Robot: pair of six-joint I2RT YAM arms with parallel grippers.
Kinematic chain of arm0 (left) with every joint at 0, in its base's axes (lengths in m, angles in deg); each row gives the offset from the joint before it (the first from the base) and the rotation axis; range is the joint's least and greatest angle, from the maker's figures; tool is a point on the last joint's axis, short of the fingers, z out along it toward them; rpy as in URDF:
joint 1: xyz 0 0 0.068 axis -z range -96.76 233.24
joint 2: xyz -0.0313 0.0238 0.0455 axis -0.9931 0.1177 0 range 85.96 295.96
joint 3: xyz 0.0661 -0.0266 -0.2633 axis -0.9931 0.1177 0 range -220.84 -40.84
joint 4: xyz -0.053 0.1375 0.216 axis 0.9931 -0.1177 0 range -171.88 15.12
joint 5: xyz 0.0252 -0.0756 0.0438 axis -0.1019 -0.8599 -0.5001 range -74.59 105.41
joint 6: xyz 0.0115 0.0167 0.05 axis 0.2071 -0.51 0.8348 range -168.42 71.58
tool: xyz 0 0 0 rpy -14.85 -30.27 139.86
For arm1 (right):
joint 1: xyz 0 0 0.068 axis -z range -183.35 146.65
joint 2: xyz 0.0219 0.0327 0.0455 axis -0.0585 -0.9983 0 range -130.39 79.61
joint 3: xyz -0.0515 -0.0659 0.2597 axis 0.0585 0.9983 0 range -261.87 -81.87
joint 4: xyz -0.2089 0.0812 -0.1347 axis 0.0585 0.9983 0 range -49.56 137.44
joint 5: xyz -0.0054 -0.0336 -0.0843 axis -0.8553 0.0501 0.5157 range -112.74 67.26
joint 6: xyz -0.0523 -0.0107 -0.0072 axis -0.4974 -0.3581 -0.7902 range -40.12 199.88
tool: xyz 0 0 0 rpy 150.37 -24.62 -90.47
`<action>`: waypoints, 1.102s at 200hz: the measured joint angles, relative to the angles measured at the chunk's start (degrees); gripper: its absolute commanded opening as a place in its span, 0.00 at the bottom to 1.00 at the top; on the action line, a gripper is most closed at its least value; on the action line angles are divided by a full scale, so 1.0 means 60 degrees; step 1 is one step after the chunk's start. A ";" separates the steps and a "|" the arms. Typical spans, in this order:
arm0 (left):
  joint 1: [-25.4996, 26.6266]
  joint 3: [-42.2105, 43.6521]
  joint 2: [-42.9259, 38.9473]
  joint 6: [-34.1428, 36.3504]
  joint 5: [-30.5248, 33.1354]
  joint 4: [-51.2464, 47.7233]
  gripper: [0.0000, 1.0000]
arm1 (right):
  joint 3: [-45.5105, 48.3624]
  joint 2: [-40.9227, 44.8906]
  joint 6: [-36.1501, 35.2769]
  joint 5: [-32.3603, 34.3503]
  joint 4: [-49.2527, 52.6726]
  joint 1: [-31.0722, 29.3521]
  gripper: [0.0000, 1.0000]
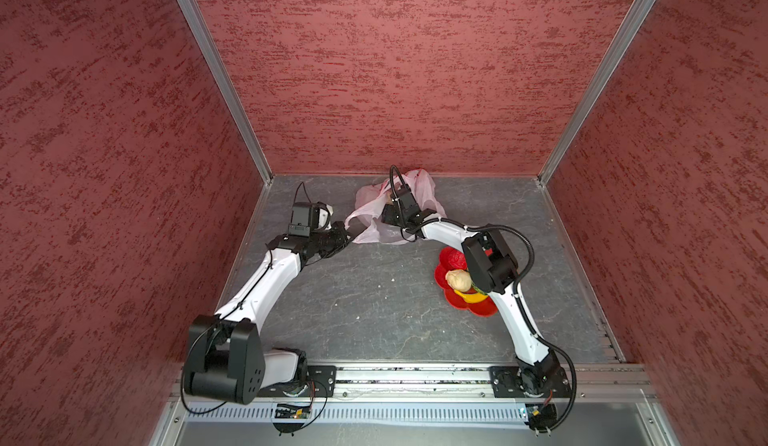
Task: Take the fake fruits out of the plastic bag
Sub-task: 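Bring the open right gripper down around the cream bun in the bag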
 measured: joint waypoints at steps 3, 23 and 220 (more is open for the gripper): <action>0.0022 0.0036 -0.0157 -0.0007 0.0033 -0.0073 0.00 | 0.0164 0.0124 0.0011 0.0000 -0.0036 -0.0018 0.69; 0.0175 0.0342 -0.1333 -0.0135 0.0295 -0.0550 0.00 | 0.1290 0.1038 0.0058 0.0004 -0.0248 -0.0208 0.69; 0.3049 0.1279 -0.7005 -0.2721 0.3289 -0.5741 0.00 | 0.3523 0.3395 0.1002 0.0127 -0.0637 -0.2237 0.82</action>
